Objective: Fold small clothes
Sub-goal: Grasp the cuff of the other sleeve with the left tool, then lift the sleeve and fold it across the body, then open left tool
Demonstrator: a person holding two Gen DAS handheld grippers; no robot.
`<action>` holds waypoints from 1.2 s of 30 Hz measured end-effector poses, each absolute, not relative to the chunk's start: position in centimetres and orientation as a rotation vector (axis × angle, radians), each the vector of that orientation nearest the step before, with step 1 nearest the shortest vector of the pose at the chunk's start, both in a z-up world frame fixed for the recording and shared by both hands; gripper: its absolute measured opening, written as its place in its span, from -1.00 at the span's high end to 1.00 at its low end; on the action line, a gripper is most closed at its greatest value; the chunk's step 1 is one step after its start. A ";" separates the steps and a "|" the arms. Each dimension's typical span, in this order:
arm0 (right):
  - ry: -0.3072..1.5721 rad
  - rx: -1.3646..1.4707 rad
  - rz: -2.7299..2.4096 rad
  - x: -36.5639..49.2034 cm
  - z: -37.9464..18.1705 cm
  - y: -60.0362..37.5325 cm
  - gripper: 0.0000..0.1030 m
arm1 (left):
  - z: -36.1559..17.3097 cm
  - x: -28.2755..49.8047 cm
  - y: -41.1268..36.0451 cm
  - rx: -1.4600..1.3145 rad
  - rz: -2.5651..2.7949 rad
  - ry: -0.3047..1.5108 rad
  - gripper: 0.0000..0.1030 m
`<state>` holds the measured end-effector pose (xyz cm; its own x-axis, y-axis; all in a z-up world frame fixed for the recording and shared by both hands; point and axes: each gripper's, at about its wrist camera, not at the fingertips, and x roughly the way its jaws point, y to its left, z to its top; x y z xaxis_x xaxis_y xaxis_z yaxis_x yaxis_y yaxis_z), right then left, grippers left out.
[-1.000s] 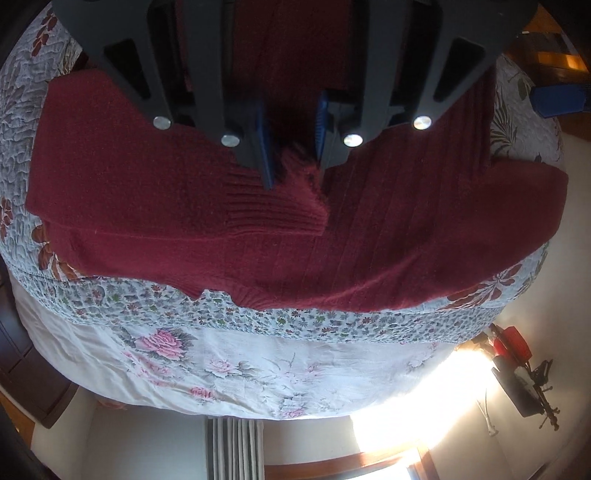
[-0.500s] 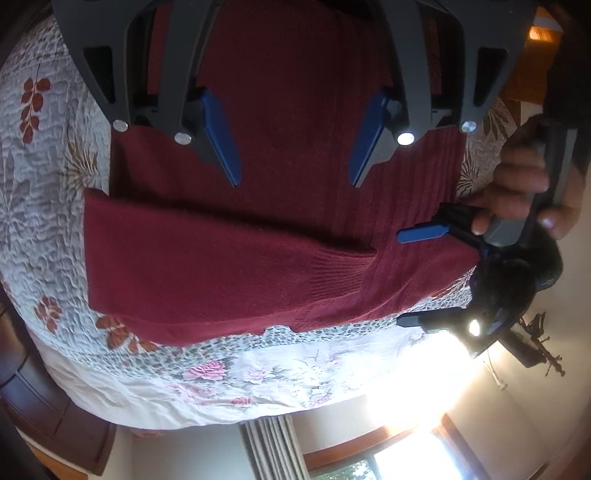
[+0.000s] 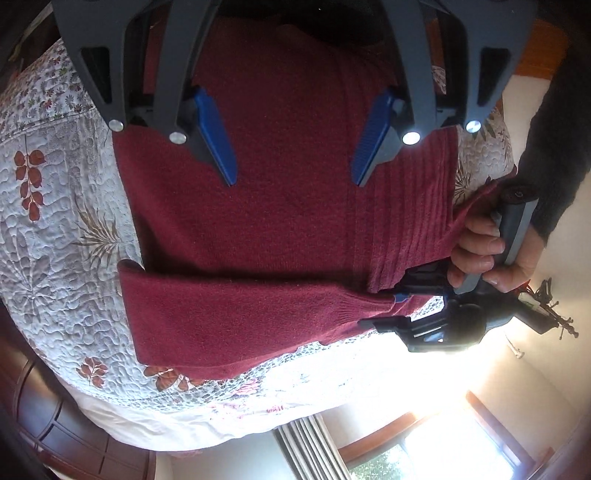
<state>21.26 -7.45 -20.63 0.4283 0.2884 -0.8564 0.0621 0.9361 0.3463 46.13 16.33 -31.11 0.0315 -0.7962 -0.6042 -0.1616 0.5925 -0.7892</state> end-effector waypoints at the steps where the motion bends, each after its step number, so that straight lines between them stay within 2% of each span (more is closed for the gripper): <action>1: 1.124 0.353 0.145 21.3 -20.6 -7.5 -0.26 | -31.0 46.1 16.5 -0.849 -0.585 1.483 0.78; 3: 1.121 0.352 0.146 21.1 -20.4 -7.3 -0.26 | -30.6 45.9 16.7 -0.822 -0.576 1.466 0.86; 7: 1.119 0.352 0.139 20.8 -20.1 -7.3 -0.26 | -29.4 45.7 17.5 -0.789 -0.581 1.438 0.88; 16: 1.108 0.368 0.110 20.2 -19.7 -7.6 -0.26 | -20.5 46.5 21.9 -0.715 -0.675 1.267 0.88; 21: 1.112 0.371 0.116 20.3 -19.8 -7.1 -0.26 | -18.4 46.9 26.8 -0.709 -0.644 1.218 0.88; 27: 1.116 0.376 0.130 20.7 -19.7 -6.6 -0.26 | -20.6 46.6 31.1 -0.735 -0.580 1.238 0.88; 36: 1.125 0.357 0.127 21.0 -19.6 -6.5 -0.26 | -30.0 46.1 34.1 -0.803 -0.448 1.339 0.88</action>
